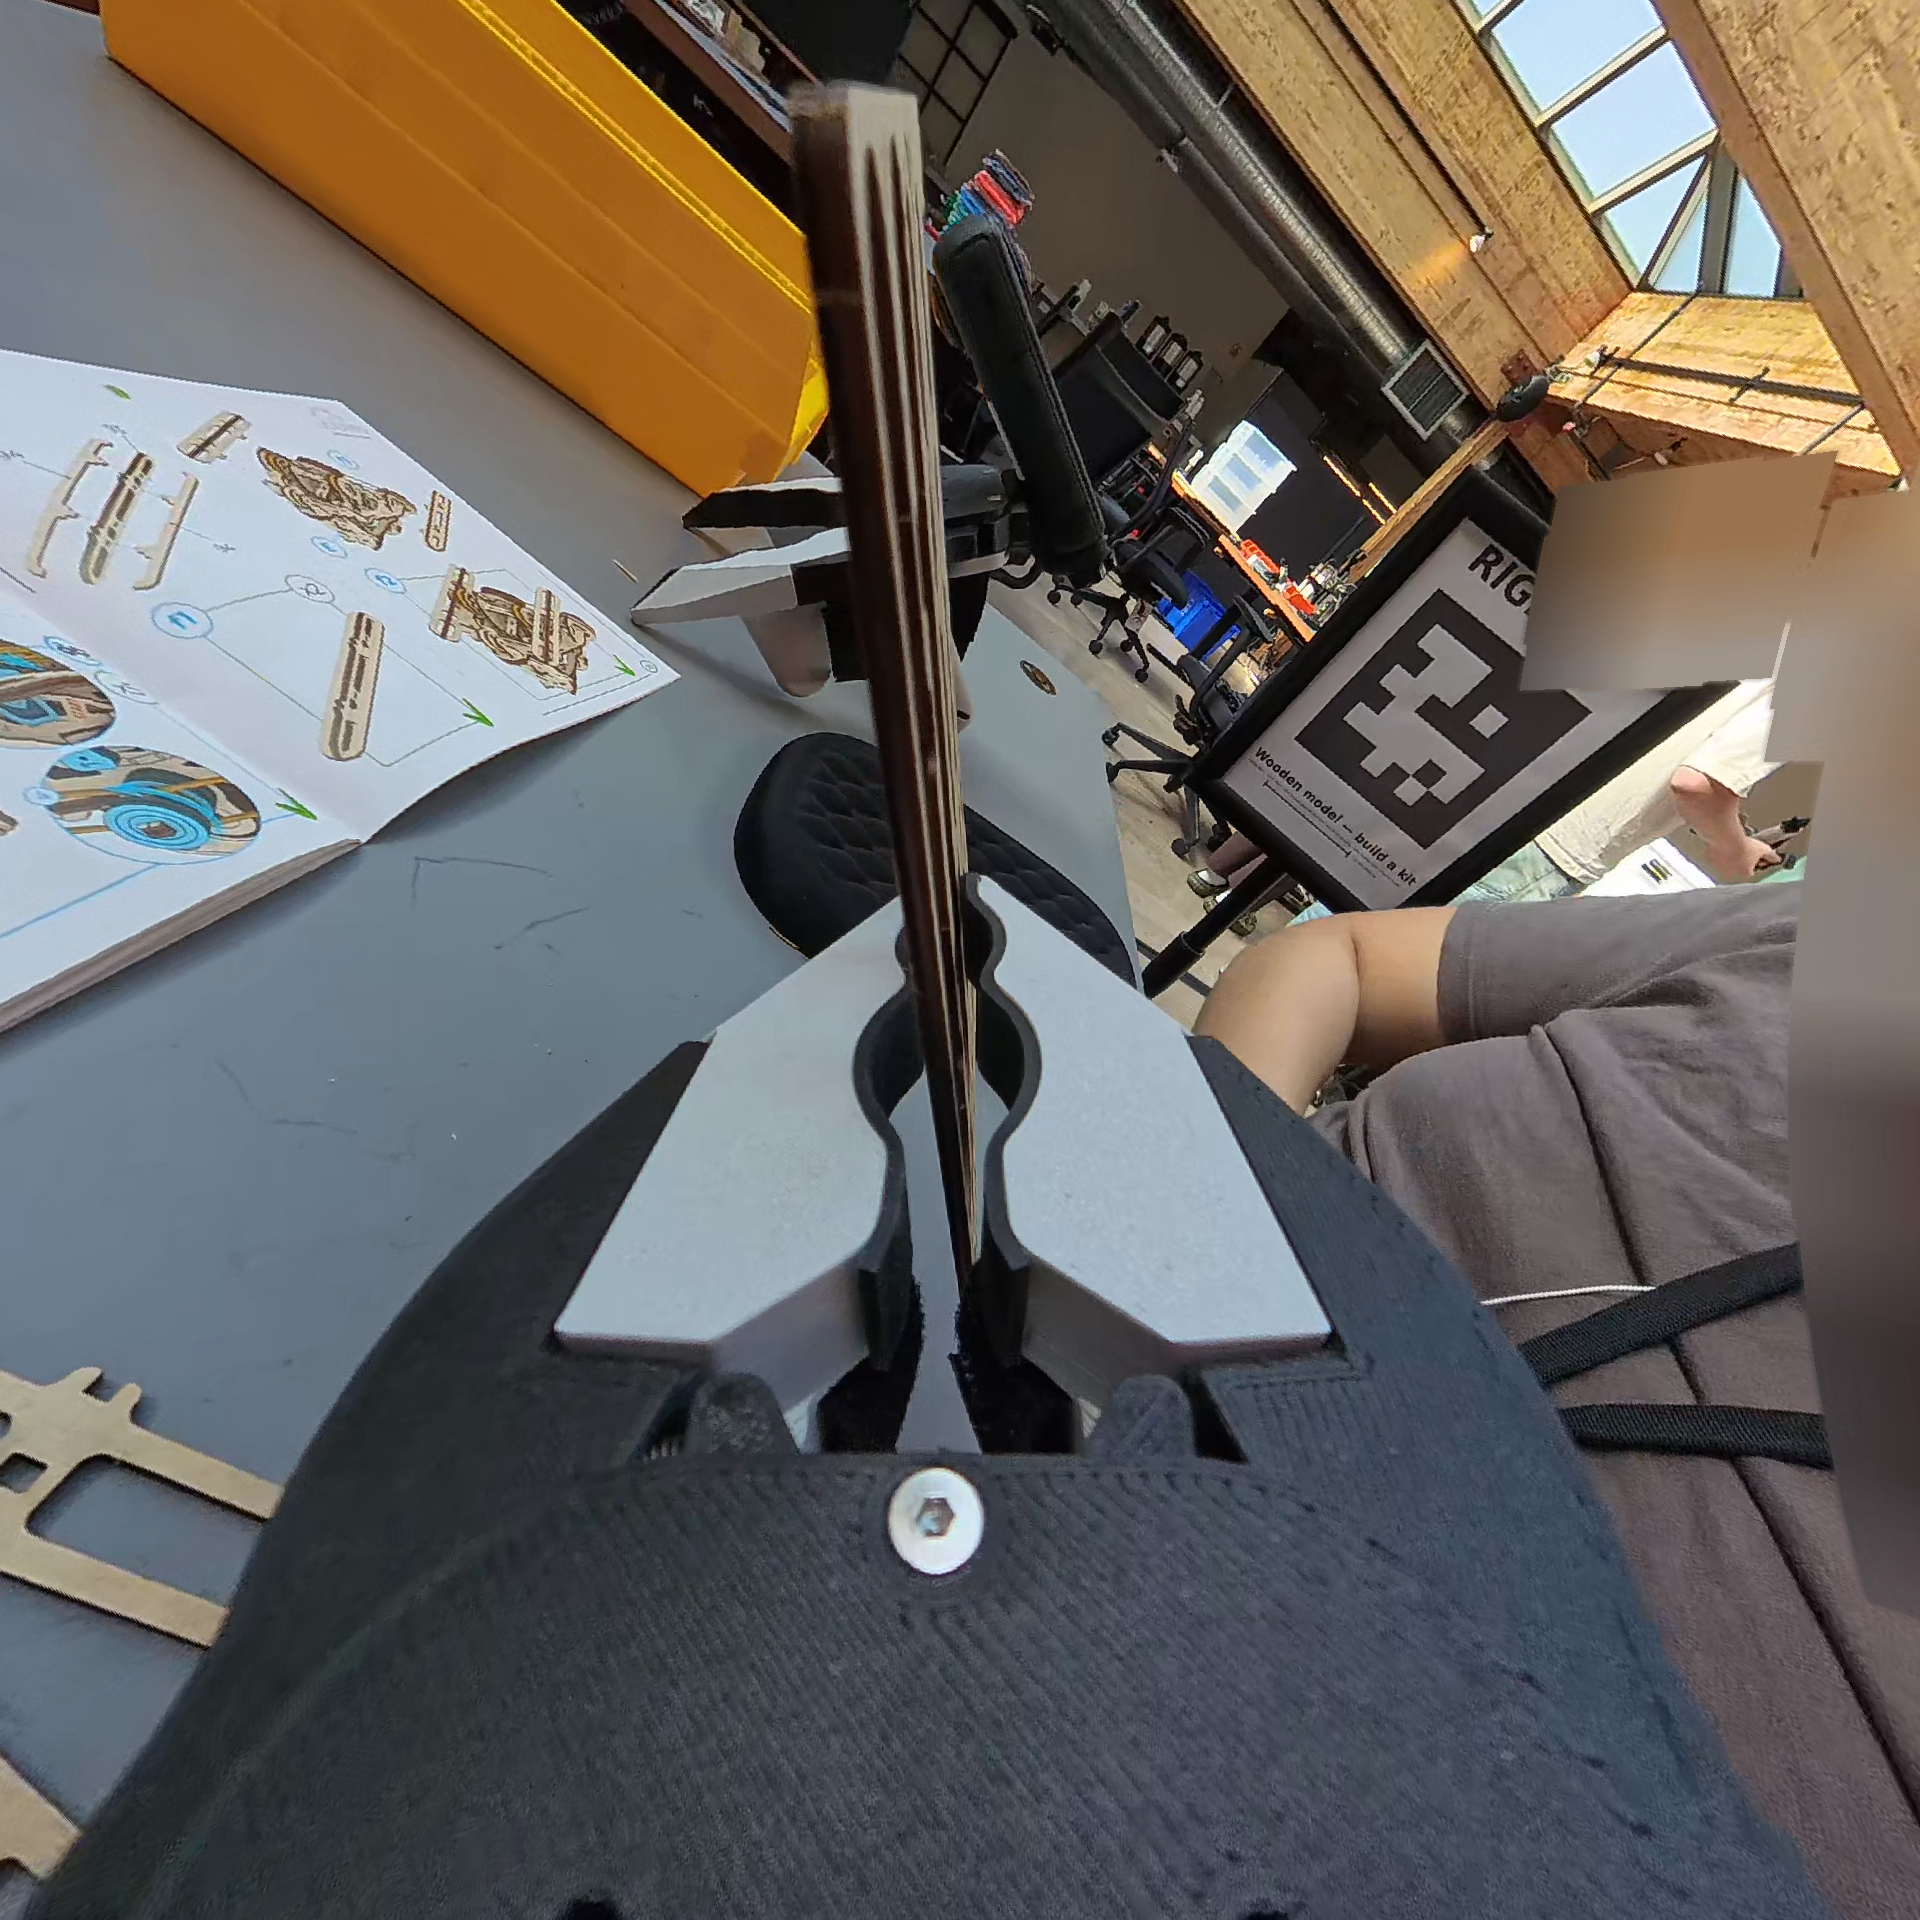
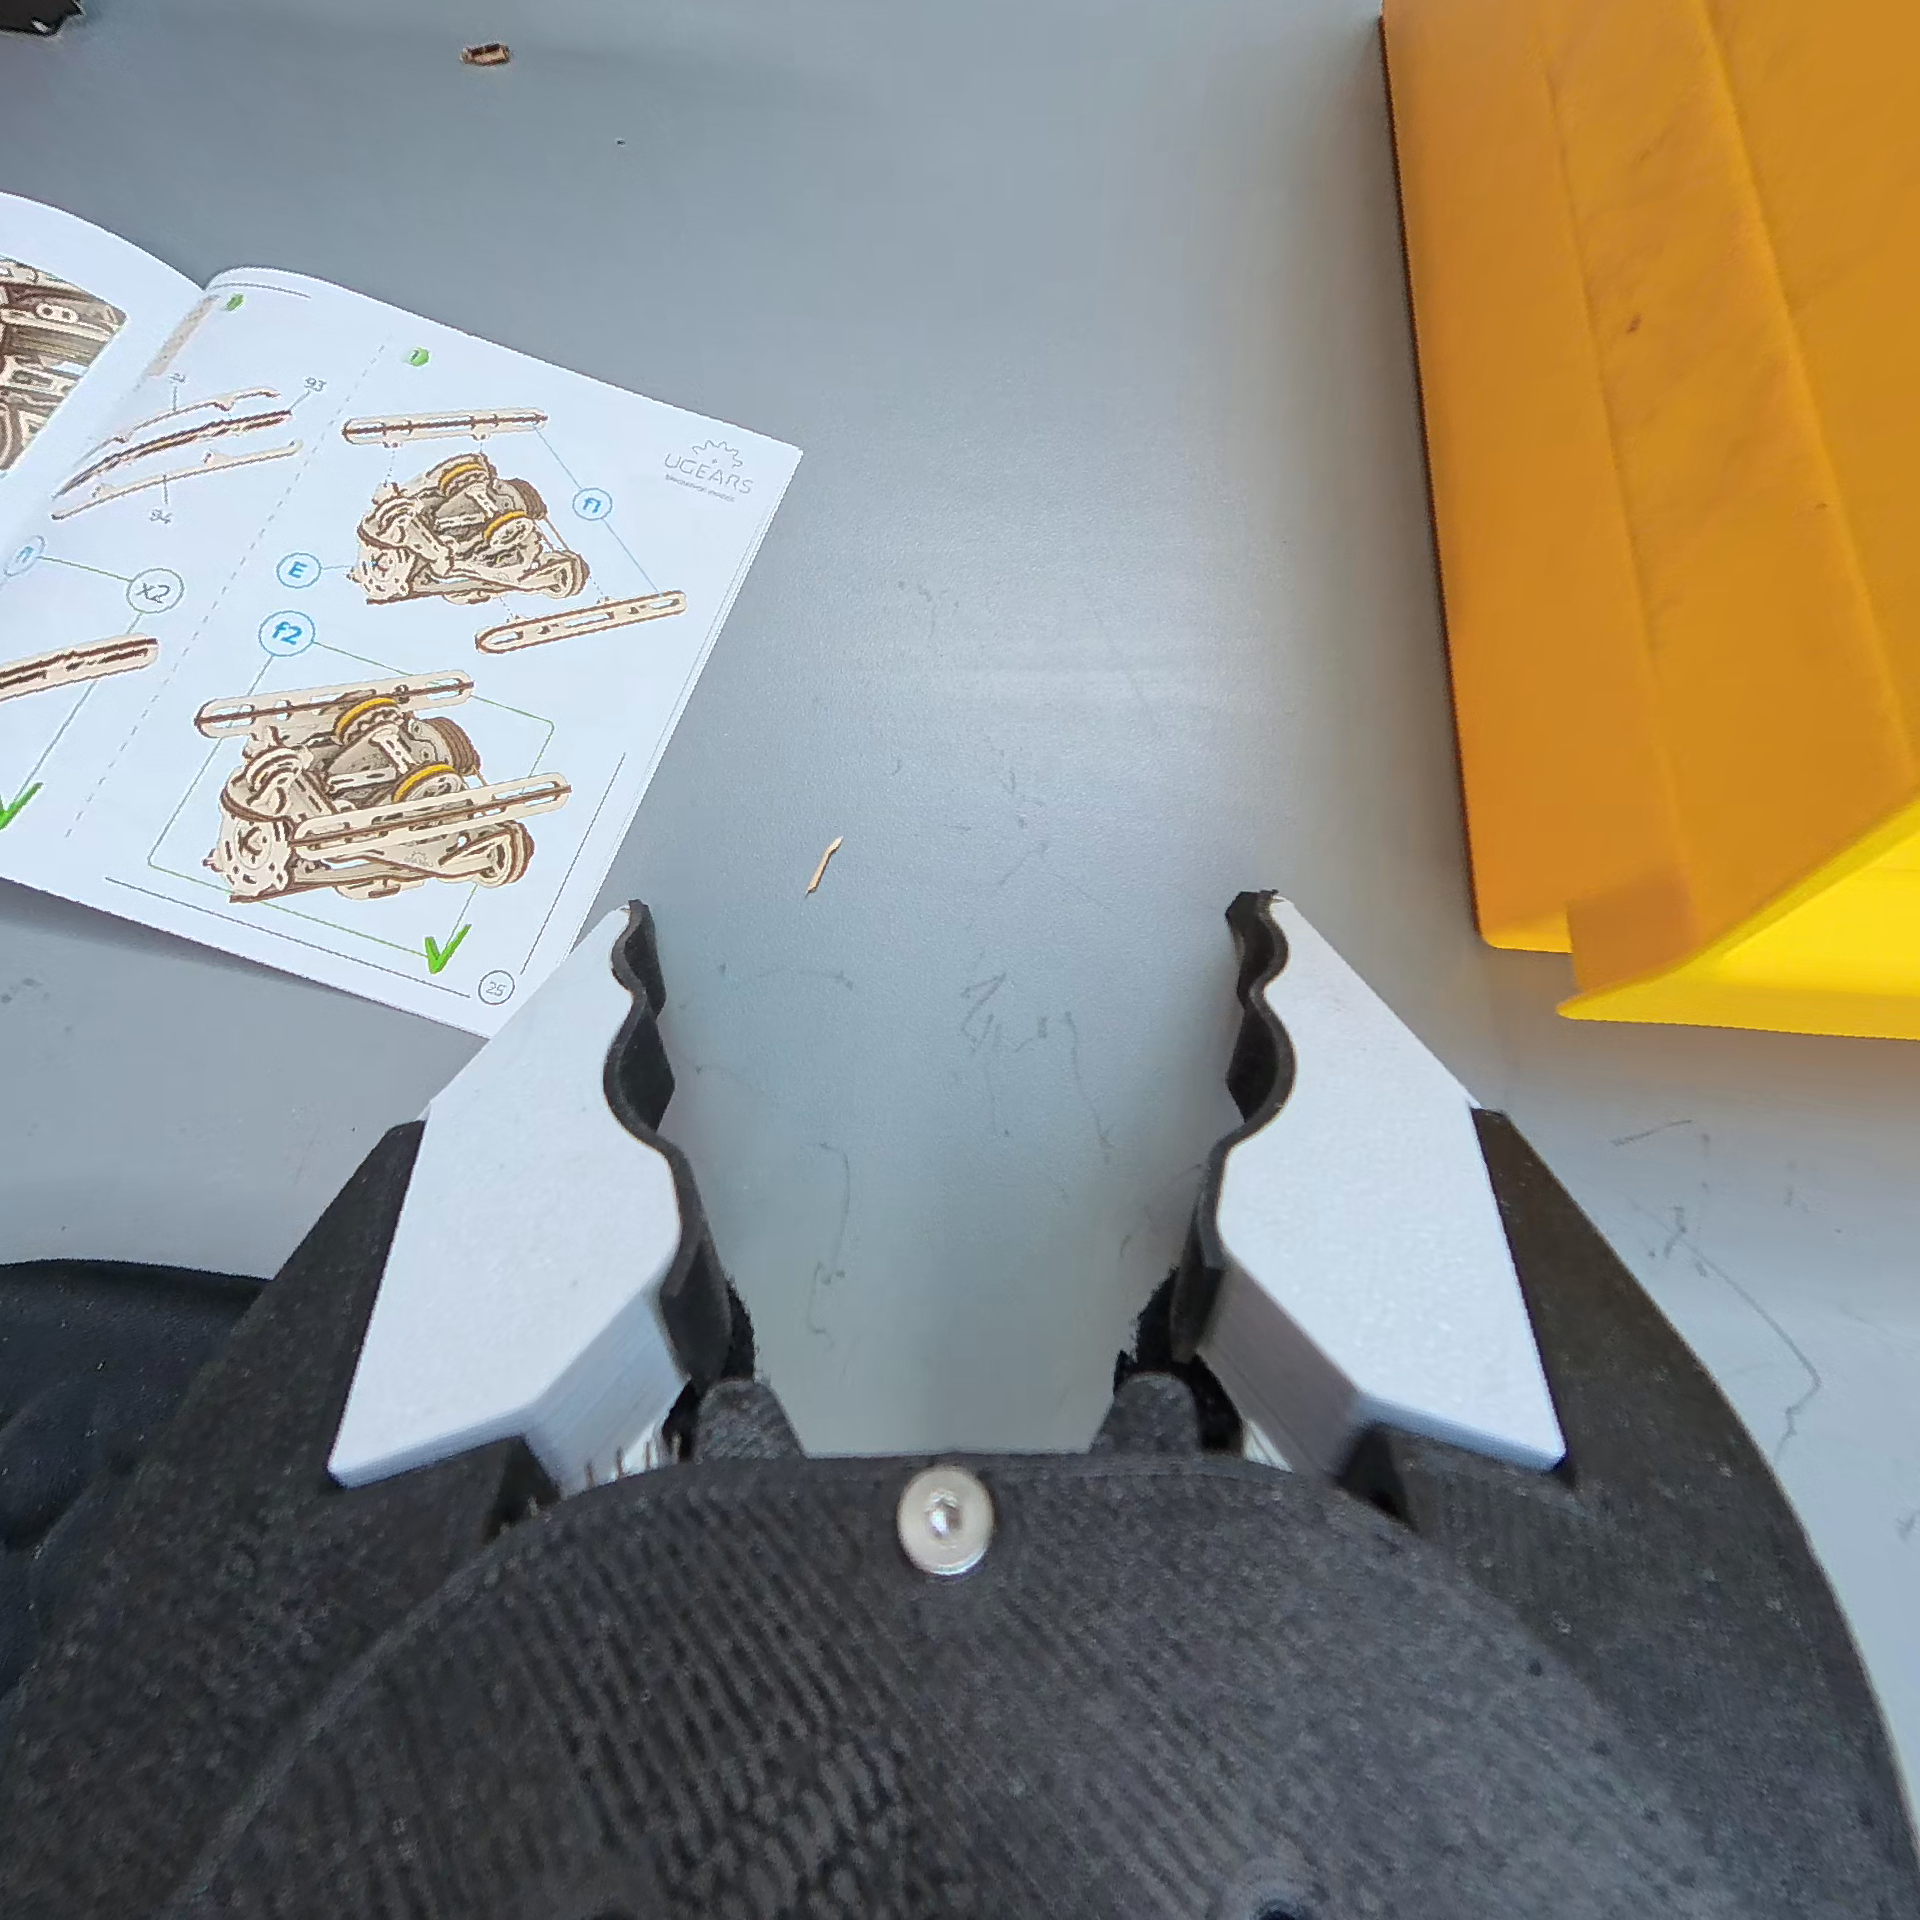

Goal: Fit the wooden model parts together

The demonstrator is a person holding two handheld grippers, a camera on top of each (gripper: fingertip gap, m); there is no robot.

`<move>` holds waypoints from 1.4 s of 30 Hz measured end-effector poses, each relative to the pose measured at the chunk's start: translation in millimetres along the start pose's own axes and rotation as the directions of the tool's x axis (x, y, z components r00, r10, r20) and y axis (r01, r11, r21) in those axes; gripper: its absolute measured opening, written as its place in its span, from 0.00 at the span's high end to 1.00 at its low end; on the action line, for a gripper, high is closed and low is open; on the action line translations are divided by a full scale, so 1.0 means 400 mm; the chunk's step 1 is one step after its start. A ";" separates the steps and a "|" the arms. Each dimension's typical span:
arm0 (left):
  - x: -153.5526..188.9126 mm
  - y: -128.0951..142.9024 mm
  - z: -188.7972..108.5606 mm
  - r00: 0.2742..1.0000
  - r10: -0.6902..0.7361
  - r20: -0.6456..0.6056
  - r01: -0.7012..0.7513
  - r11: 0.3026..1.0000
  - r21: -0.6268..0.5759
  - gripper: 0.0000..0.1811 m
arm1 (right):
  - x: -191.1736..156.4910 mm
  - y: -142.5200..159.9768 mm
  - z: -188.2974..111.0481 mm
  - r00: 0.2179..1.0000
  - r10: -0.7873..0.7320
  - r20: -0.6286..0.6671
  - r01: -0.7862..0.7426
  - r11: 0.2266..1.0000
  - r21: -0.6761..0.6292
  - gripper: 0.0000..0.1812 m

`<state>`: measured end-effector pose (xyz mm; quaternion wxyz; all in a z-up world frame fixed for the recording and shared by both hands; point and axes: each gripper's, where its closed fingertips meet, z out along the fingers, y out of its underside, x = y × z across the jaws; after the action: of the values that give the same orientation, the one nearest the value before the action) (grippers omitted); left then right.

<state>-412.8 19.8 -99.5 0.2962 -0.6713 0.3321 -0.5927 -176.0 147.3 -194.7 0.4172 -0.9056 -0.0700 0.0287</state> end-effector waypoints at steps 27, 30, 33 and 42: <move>0.007 -0.013 -0.006 1.000 0.026 0.009 -0.027 0.999 0.020 1.00 | 0.000 0.000 0.000 1.000 0.000 0.000 0.000 1.000 0.000 0.40; 0.001 -0.010 -0.005 1.000 0.021 0.014 -0.021 1.000 0.019 1.00 | -0.011 0.000 0.004 0.998 -0.034 0.049 0.034 0.999 -0.006 0.34; -0.006 -0.008 -0.004 1.000 0.015 0.019 -0.015 1.000 0.019 1.00 | -0.010 0.000 0.006 0.997 -0.047 0.054 0.047 0.999 -0.010 0.33; -0.009 0.005 0.005 1.000 -0.005 0.006 0.005 1.000 0.001 1.00 | -0.015 -0.005 0.015 0.996 -0.055 0.069 0.056 0.998 -0.013 0.31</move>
<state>-411.3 21.4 -103.2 0.2961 -0.6737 0.3291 -0.5918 -183.0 152.2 -197.0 0.4083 -0.9050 -0.1095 0.0476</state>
